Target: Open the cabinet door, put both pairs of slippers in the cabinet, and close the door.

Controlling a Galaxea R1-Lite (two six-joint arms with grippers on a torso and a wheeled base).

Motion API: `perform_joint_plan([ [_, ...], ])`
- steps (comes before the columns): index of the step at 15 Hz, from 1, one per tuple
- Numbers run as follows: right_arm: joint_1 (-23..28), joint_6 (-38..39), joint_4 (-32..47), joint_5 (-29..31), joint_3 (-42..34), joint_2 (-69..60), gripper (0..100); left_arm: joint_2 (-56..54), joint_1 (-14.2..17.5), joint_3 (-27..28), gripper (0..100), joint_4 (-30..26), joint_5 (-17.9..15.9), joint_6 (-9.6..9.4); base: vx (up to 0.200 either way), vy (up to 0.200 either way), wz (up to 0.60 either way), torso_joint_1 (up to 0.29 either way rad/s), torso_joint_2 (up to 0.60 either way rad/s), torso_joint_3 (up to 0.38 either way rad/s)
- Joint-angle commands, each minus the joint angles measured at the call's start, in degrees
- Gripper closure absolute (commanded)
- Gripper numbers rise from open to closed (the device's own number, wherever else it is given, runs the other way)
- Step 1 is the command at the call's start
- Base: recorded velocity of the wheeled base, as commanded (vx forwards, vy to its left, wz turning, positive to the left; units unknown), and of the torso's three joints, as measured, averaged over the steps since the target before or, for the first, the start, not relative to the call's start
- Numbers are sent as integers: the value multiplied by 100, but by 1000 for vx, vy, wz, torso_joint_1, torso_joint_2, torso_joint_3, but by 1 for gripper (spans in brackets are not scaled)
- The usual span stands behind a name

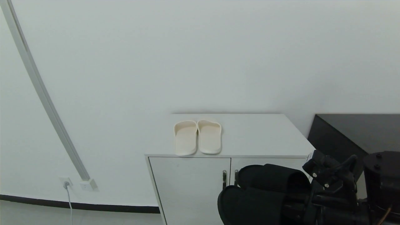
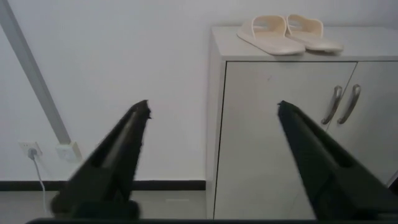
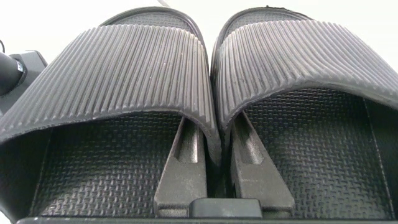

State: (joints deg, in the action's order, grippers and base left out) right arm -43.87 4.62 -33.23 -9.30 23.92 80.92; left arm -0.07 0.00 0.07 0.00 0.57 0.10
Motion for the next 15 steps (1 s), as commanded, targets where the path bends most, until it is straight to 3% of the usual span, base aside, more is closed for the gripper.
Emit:
perform_joint_plan([
  [1,-7,-5,1,-1,-1,29,100,7,0,1,0,0,4,-1,0,0,0,-232,559,320],
  [15,-16,-190,10,-19,-115,47,100,7,0,-7,0,0,4,-1,0,0,0,-195,520,322],
])
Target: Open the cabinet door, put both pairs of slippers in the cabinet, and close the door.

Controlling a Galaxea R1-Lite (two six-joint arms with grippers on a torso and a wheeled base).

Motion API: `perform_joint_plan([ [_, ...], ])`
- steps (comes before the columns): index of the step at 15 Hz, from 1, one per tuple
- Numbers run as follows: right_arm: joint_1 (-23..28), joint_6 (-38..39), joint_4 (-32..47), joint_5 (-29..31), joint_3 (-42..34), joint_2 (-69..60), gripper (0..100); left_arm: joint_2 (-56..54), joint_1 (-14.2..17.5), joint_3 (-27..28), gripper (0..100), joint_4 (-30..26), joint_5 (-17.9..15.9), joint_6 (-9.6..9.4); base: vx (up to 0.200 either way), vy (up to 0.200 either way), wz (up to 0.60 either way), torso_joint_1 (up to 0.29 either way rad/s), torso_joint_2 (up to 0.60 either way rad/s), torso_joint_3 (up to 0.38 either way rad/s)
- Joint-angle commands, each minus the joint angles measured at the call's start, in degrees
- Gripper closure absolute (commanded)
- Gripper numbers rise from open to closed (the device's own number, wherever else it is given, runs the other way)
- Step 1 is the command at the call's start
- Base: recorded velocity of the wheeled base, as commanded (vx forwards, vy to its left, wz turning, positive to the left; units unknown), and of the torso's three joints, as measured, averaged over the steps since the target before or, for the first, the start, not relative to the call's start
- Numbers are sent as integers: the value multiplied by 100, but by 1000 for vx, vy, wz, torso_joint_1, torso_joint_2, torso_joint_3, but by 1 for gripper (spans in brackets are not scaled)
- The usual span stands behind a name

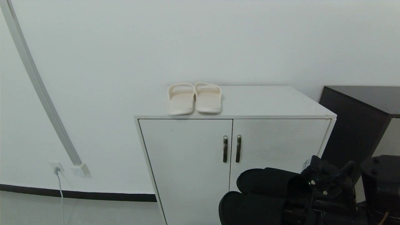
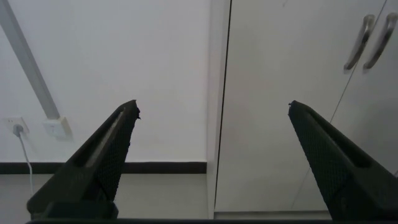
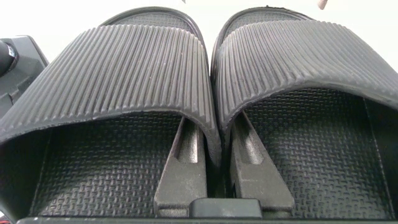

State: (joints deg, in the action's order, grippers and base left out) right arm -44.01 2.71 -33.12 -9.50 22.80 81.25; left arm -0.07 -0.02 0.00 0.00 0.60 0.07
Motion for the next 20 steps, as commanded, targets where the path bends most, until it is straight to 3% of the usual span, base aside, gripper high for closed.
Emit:
perform_joint_plan([
  [1,-3,2,-1,0,-3,22,100,7,2,0,0,9,2,1,0,0,0,-134,491,325],
  [9,-11,-7,-1,0,-3,14,100,7,2,0,0,0,-25,-60,0,0,0,-93,442,335],
  [20,-46,-7,-10,18,-47,-22,100,51,2,79,0,18,55,10,0,0,0,0,0,0],
])
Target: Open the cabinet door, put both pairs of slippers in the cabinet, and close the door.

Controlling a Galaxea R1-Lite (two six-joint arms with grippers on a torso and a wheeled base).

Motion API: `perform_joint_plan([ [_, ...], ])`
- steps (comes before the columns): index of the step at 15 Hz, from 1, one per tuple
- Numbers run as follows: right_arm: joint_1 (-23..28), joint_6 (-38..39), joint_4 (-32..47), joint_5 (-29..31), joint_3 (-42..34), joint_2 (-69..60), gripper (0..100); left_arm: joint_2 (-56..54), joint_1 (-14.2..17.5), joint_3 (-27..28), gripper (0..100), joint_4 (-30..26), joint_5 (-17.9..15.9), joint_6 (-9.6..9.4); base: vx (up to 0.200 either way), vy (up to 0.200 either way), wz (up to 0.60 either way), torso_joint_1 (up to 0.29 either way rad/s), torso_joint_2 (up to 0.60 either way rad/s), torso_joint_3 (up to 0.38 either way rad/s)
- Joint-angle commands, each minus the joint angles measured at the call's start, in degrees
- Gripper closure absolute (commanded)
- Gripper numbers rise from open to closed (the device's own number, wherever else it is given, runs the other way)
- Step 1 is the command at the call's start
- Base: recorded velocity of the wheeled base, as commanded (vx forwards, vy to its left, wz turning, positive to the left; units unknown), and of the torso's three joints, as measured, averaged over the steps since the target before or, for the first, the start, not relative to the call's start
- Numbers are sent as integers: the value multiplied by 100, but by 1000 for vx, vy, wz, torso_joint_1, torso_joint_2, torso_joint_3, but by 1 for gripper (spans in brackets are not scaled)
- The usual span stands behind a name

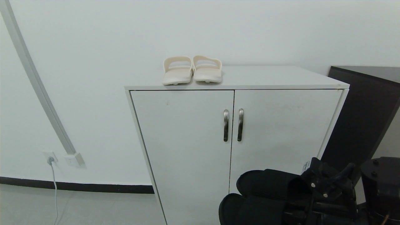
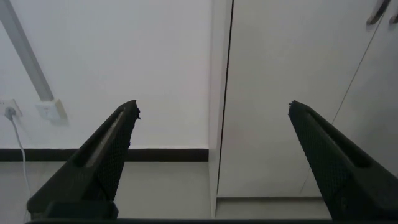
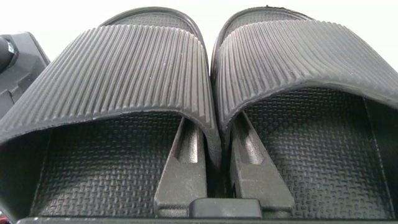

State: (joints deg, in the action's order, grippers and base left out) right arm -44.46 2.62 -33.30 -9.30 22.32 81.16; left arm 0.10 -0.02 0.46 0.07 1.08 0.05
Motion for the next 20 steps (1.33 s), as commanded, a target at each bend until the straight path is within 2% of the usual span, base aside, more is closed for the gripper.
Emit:
perform_joint_plan([
  [1,-1,2,17,-1,-8,-22,100,271,-6,666,0,10,23,180,0,0,0,-36,173,168],
  [2,-1,2,8,-1,-35,-31,100,764,-6,1421,0,-78,-38,575,0,0,0,-27,100,110],
  [3,-1,-16,8,-1,-52,-48,100,1282,-24,1720,0,-122,-179,549,0,0,0,-7,61,71],
  [4,-1,-139,-1,-1,-70,-83,100,1906,-42,1878,0,-42,-504,470,0,0,0,0,0,0],
  [5,-1,-209,-1,7,-105,-92,100,2407,-42,1940,0,142,-847,470,0,0,0,0,0,0],
  [10,-1,-227,-18,-19,-149,-39,100,4121,-94,1940,0,1417,-2473,461,0,0,0,0,0,0],
  [11,-1,-227,-18,-28,-158,-39,100,4341,-270,1966,0,1496,-2780,461,0,0,0,0,0,0],
  [12,-1,-227,-18,-37,-167,-48,100,4429,-375,1975,0,1531,-2851,461,0,0,0,0,0,0],
  [14,-1,-218,-18,-28,-167,22,100,4974,-1158,2019,0,2023,-2947,470,0,0,0,0,0,0],
  [15,-1,-218,-18,-28,-175,31,100,5123,-1351,2028,0,2199,-2947,470,0,0,0,0,0,0],
  [16,-1,-227,-18,-28,-175,75,100,5448,-1694,2089,0,2489,-2921,470,0,0,0,0,0,0],
  [20,-1,-227,-18,-19,-175,110,100,6406,-2362,2467,0,3315,-2912,505,0,0,0,0,0,0],
])
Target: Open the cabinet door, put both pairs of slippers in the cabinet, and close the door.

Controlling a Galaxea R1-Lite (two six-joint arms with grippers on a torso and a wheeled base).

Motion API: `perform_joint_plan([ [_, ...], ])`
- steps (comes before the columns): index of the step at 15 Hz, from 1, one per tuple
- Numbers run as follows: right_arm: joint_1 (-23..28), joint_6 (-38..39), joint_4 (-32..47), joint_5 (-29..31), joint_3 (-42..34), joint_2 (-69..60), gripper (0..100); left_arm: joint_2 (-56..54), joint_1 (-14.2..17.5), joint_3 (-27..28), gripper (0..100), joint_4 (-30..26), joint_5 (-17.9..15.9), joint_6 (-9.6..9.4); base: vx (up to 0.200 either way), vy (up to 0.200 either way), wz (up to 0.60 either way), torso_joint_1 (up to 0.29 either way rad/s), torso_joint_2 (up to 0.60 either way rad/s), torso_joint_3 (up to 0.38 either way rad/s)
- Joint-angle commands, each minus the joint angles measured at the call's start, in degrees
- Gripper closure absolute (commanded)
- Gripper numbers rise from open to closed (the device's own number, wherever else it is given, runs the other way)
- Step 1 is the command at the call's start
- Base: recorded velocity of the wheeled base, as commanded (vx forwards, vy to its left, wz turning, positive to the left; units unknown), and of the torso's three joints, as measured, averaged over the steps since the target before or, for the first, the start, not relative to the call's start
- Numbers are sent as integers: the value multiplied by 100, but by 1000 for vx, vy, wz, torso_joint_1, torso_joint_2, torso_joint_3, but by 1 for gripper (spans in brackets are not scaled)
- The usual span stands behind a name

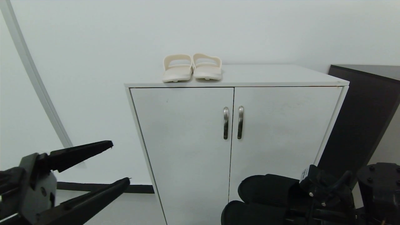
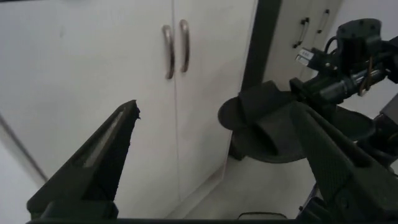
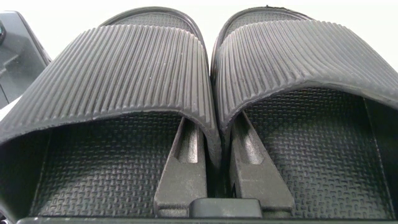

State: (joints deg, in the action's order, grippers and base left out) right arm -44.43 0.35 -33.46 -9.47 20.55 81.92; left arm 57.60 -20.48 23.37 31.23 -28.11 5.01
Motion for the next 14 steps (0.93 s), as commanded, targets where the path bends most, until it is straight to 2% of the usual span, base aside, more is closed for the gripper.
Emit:
perform_joint_plan([
  [1,-4,0,-2,-2,-7,34,100,858,-501,291,0,322,16,0,0,0,0,0,0,0],
  [7,-127,-9,6,7,-43,26,100,1974,-1380,1170,0,384,78,53,0,0,0,0,0,0],
  [9,-136,-9,6,16,-60,-9,100,2449,-1846,1618,0,384,130,61,0,0,0,0,0,0],
  [10,-136,-9,6,16,-60,-9,100,2449,-1846,1618,0,384,130,61,0,0,0,0,0,0],
  [11,-144,-9,-2,16,-87,-18,100,2924,-1986,1987,0,384,183,79,0,0,0,0,0,0],
  [12,-136,-9,-2,16,-113,-18,100,3126,-1995,2145,0,384,139,132,0,0,0,0,0,0],
  [14,-144,-9,-2,16,-113,-18,100,3495,-2109,2497,0,392,-37,325,0,0,0,0,0,0],
])
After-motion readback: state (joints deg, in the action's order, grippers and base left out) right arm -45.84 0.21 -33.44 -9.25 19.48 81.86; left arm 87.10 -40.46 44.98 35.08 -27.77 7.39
